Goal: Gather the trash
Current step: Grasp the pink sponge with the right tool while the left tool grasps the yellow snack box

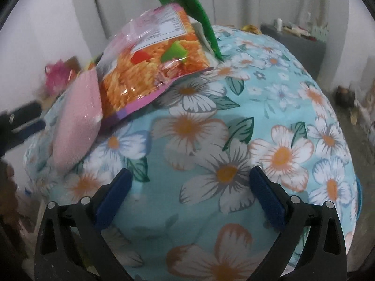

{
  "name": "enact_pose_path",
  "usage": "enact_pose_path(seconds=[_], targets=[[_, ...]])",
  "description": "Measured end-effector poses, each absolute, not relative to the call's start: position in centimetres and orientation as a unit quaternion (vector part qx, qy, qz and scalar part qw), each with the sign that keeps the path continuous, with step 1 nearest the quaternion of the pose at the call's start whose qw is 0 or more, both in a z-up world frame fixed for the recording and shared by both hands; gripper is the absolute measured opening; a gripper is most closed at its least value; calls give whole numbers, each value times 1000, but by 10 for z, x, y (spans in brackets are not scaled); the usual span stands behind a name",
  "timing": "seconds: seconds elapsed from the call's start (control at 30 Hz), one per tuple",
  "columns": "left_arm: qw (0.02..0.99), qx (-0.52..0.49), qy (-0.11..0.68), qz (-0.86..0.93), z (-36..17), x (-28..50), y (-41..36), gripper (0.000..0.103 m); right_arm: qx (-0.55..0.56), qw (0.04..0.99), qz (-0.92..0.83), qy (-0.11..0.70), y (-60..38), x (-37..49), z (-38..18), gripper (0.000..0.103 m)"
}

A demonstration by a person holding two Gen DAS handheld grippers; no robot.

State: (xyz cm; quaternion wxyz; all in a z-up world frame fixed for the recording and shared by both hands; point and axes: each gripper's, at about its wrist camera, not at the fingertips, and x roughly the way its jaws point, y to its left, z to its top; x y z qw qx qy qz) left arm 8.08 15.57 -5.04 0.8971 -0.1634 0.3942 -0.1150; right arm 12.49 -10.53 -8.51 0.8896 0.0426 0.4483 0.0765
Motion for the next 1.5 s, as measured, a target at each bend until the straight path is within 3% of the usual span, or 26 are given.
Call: enact_pose_path(seconds=[0.3,0.5,0.63,0.77,1.23,1.5], targets=[[894,-168,394,-134,-55,96,156,98,213,847,241,423,-110,124,-71,82],[887,-176,404,-136,-63,96,156,82,291,809,275,430,-114,148,-90,64],[885,-180,407,-139,-65,96,156,66,325,787,297,432,-114,156,-95,54],[880,-188,410,-149,-67,97,155,49,345,774,301,437,-113,165,-98,34],[903,-99,398,-129,-50,107,137,47,361,765,299,442,-175,119,-89,28],[909,69,403,-84,-65,117,103,47,375,763,282,444,-221,104,-86,28]])
